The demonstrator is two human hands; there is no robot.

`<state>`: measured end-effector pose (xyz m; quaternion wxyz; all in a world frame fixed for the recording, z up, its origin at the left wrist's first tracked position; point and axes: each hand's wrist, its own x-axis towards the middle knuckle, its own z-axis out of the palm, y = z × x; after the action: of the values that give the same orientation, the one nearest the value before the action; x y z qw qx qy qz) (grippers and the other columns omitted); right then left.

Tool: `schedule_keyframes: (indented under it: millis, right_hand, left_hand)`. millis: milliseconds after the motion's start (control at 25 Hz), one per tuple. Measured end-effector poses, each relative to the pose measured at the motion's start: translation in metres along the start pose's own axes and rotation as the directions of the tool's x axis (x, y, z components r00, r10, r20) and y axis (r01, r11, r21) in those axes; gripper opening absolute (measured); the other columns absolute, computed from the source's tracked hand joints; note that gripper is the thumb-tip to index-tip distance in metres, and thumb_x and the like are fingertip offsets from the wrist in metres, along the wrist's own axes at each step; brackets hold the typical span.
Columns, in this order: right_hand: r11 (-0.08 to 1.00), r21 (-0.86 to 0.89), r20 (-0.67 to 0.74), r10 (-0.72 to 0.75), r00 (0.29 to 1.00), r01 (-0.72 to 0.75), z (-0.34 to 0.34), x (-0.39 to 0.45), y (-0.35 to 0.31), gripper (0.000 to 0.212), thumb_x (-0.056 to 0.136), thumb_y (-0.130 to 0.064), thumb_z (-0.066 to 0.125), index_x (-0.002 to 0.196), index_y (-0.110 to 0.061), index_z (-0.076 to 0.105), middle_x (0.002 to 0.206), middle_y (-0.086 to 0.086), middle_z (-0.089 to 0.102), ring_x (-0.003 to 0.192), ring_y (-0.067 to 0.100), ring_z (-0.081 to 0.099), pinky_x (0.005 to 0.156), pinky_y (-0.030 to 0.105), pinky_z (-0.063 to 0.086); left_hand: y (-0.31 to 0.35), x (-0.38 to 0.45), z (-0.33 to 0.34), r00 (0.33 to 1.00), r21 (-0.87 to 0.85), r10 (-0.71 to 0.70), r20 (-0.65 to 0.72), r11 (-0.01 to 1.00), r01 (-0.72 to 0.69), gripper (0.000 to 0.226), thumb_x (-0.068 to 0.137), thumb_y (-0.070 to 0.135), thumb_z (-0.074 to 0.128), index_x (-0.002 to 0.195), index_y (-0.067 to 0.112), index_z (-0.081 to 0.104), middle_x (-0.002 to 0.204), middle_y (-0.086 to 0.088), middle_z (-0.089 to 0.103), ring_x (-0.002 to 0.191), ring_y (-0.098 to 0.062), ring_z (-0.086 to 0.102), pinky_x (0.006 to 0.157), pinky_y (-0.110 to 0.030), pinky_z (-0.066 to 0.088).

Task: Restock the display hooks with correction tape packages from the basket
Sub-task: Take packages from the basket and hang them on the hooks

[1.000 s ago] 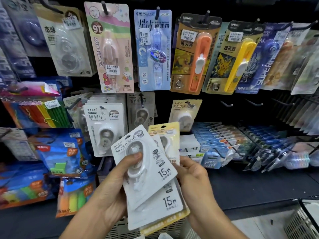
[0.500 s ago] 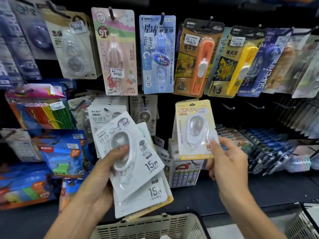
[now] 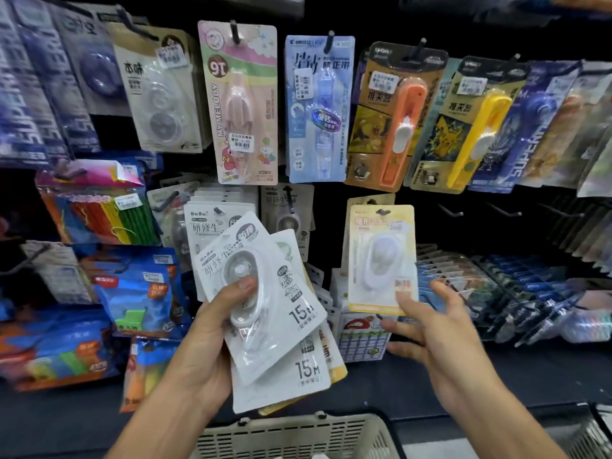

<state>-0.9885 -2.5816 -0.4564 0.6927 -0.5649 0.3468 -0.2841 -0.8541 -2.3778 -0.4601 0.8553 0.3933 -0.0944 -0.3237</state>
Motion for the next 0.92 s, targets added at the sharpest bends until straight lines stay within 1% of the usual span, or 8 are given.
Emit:
schedule_keyframes:
  millis: [160,280,360,480,560,640,720,920]
  right_hand:
    - [0.98,-0.19,0.192,-0.026,0.981,0.063,0.022,-0.018,0.019,0.063,0.085,-0.041,0.076,0.138,-0.049,0.043,0.134,-0.02,0.054,0.109,0.005,0.063,0.094,0.042,0.055]
    - [0.976,-0.215,0.517,0.089,0.852,0.029,0.032,-0.026,0.023,0.02,0.095,-0.033,0.066,0.114,-0.036,0.073,0.105,-0.004,0.077,0.08,0.012,0.072,0.071,0.031,0.057]
    - [0.984,-0.179,0.592,0.096,0.8,0.015,0.032,-0.029,0.021,0.026,0.103,-0.025,0.053,0.101,-0.016,0.078,0.079,0.011,0.076,0.055,0.022,0.065,0.054,0.032,0.052]
    - [0.996,-0.065,0.685,0.093,0.722,-0.067,0.028,-0.027,0.016,0.06,0.099,-0.058,0.042,0.105,-0.008,0.074,0.081,0.022,0.072,0.054,0.027,0.065,0.046,0.03,0.052]
    - [0.994,-0.11,0.729,0.063,0.682,0.026,0.024,-0.024,0.014,0.052,0.096,-0.052,0.051,0.105,-0.005,0.072,0.081,0.021,0.073,0.052,0.027,0.064,0.041,0.028,0.049]
    - [0.968,-0.2,0.691,0.03,0.722,0.152,0.022,-0.023,0.013,0.029,0.102,-0.036,0.054,0.101,-0.015,0.073,0.082,0.018,0.075,0.051,0.029,0.059,0.037,0.027,0.043]
    - [0.92,-0.267,0.569,-0.089,0.817,0.286,0.02,-0.021,0.013,0.024,0.106,-0.027,0.051,0.095,-0.028,0.072,0.075,0.008,0.074,0.051,0.024,0.059,0.039,0.027,0.041]
    - [0.909,-0.178,0.237,-0.332,0.913,0.376,0.004,-0.005,0.008,0.025,0.102,-0.037,0.049,0.093,-0.029,0.07,0.067,0.0,0.068,0.046,0.007,0.051,0.041,0.016,0.039]
  left_hand:
    - [-0.004,-0.001,0.004,1.0,-0.051,0.006,0.014,0.999,-0.006,0.023,0.066,0.026,0.077,0.086,0.018,0.083,0.089,-0.01,0.079,0.071,-0.024,0.077,0.057,-0.038,0.061]
    - [-0.006,-0.002,0.005,0.999,-0.092,-0.01,0.05,0.996,0.014,0.06,0.033,0.029,0.1,0.089,0.016,0.083,0.089,-0.01,0.079,0.072,-0.024,0.078,0.058,-0.038,0.062]
    - [-0.007,-0.004,0.005,0.995,-0.116,-0.05,0.088,0.991,0.061,0.069,0.024,0.026,0.102,0.089,0.014,0.083,0.09,-0.012,0.08,0.073,-0.025,0.078,0.059,-0.039,0.062]
    - [-0.006,-0.003,0.002,0.989,-0.109,-0.078,0.124,0.99,0.092,0.053,0.039,0.022,0.097,0.09,0.012,0.083,0.092,-0.013,0.08,0.075,-0.027,0.078,0.06,-0.04,0.062]
    - [-0.005,-0.002,0.0,0.99,-0.115,-0.079,0.119,0.989,0.093,0.033,0.057,0.017,0.084,0.089,0.012,0.083,0.092,-0.013,0.08,0.076,-0.027,0.078,0.059,-0.04,0.062]
    - [-0.005,-0.002,0.0,0.992,-0.115,-0.081,0.095,0.989,0.092,0.031,0.059,0.018,0.077,0.09,0.013,0.083,0.093,-0.013,0.08,0.075,-0.026,0.078,0.057,-0.04,0.062]
    - [-0.006,0.0,0.0,0.996,-0.126,-0.072,0.044,0.989,0.077,0.039,0.059,0.022,0.078,0.097,0.016,0.082,0.098,-0.012,0.079,0.078,-0.026,0.078,0.057,-0.041,0.062]
    - [-0.005,0.008,-0.001,0.995,-0.141,-0.012,-0.099,0.99,-0.002,0.048,0.07,0.023,0.075,0.118,0.022,0.071,0.114,-0.009,0.077,0.093,-0.025,0.078,0.067,-0.046,0.063]
